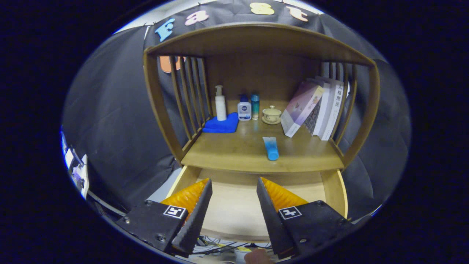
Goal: Pull open the drawer, take out the items inside it, and place them on the countertop above the cabinet.
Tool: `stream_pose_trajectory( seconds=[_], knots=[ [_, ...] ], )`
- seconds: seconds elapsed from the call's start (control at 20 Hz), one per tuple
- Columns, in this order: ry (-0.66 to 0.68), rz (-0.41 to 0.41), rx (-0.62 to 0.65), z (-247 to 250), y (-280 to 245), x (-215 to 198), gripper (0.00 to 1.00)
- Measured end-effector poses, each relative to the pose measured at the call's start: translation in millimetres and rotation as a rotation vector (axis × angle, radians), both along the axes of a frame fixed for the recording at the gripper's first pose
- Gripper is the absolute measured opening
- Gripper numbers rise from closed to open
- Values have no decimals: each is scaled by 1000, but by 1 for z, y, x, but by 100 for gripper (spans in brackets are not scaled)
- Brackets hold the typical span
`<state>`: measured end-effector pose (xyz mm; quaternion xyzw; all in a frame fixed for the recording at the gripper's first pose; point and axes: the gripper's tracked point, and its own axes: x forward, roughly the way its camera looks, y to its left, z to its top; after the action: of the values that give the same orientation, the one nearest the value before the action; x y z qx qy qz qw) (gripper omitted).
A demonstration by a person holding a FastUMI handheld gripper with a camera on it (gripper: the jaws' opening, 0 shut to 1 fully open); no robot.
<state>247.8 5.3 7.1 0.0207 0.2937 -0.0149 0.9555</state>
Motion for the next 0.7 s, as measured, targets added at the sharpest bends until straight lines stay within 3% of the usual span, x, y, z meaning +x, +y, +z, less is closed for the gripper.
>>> stream_pose_trajectory(
  seconds=[0.05,0.2,0.45,0.7],
  knots=[
    [-35,-4,-5,1,-3,-9,78],
    [-102,-2,-7,-15,-2,-43,99],
    [-197,-36,5,-43,-14,-83,99],
    [-301,0,73,-82,-10,-104,99]
  ],
)
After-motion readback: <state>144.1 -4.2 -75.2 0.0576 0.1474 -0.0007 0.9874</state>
